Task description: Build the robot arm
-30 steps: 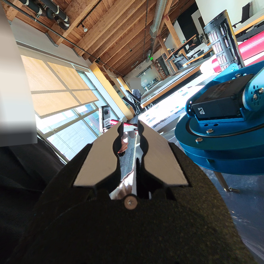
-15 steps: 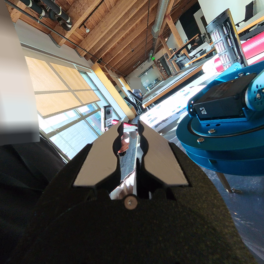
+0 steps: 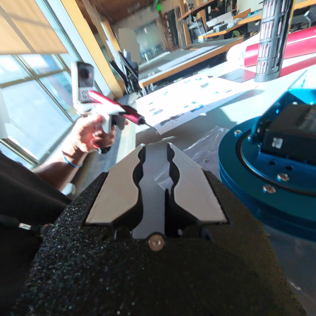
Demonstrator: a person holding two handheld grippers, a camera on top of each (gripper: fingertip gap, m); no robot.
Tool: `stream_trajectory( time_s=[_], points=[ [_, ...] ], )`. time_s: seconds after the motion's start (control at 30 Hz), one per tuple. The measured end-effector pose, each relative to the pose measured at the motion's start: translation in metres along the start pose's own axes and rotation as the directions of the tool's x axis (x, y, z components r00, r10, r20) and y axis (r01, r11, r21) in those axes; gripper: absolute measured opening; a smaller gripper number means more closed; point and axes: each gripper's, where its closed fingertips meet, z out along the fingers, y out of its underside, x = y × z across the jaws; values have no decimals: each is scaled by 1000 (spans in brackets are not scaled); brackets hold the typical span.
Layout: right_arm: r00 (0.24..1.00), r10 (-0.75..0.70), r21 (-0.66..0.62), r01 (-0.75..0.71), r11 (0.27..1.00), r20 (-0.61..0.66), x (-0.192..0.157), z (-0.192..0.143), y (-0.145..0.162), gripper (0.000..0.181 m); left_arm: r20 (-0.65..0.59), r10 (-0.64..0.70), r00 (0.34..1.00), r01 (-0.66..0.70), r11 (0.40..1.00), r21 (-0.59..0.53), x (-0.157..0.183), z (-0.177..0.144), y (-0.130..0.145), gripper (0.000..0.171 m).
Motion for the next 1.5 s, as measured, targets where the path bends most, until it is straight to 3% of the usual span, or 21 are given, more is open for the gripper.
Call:
stream_trajectory(
  time_s=[0.13, 0.37, 1.07, 1.23, 1.33, 1.5],
  points=[
    [999, -43, -53, 44, 998, 13, -7, 15, 7, 23, -152, -71, 986, 78, 996, 40, 27, 8, -14, 22],
    [993, 16, 81, -26, 996, 119, -24, 14, -10, 16, -264, -105, 959, 119, 992, 36, 51, 22, -16, 22],
    [991, 23, 69, -33, 997, 132, -24, 16, -8, 0, -271, -94, 958, 101, 995, 10, 54, 25, -10, 21],
    [994, -73, 59, 68, 996, 78, -26, 16, -6, 0, -247, -62, 967, 62, 998, -11, 53, 20, -10, 21],
    [973, -231, 45, 232, 972, -21, -26, 16, -5, 0, -218, -54, 974, 49, 998, -29, 52, 18, -11, 22],
    [809, -552, -67, 551, 832, -199, -26, 24, 2, 0, -151, -43, 988, 30, 996, -87, 47, 17, -3, 22]
  ],
)
